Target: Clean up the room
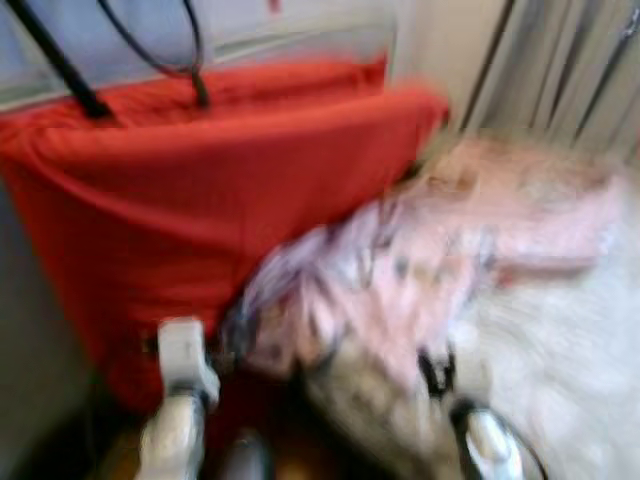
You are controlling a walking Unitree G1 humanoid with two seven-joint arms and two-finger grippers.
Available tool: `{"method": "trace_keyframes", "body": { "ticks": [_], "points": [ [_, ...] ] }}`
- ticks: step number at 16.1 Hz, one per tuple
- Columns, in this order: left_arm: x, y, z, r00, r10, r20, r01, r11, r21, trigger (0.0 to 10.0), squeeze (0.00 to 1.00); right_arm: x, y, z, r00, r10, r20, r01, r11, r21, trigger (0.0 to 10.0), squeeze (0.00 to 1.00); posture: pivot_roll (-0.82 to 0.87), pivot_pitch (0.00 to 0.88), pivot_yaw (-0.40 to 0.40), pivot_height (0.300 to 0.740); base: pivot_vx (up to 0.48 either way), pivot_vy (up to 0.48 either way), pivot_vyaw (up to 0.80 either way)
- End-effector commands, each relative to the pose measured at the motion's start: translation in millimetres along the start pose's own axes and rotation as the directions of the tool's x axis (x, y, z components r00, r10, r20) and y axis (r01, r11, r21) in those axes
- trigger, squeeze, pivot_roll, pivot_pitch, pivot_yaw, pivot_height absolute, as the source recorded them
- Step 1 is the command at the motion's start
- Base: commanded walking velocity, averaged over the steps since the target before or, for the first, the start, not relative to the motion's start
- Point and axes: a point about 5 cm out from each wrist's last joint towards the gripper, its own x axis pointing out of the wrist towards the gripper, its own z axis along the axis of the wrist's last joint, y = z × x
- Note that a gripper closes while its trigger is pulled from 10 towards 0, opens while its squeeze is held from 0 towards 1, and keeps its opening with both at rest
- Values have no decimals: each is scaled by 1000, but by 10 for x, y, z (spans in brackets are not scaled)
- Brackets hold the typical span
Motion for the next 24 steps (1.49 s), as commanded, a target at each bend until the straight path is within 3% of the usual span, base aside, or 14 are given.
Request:
{"method": "trace_keyframes", "body": {
  "ticks": [1, 5, 10, 24],
  "points": [
    [66, 2, 109, 999, -3, 39, 3, 1000, -3, 10000, 0, -8, 51, -23, 1000, 16, -7, -16, 1000, 8, 10000, 0, 8, 0, -30, 641, 0, 0, 0],
    [71, -3, 116, 999, -6, 36, 6, 1000, -5, 10000, 0, -7, 75, -25, 999, 36, -8, -36, 999, -7, 10000, 0, 8, 0, -29, 641, 0, 0, 0],
    [73, 3, 113, 1000, -7, 31, 7, 1000, -4, 10000, 0, -23, 107, -41, 998, 57, -11, -57, 998, -5, 10000, 0, 10, 0, -30, 641, 0, 0, 800],
    [75, -40, 121, 999, -38, 30, 38, 999, 5, 10000, 0, -14, 21, -48, 1000, -23, -16, 23, 999, 23, 10000, 0, 10, 0, -29, 641, 55, 0, 0]
  ]
}}
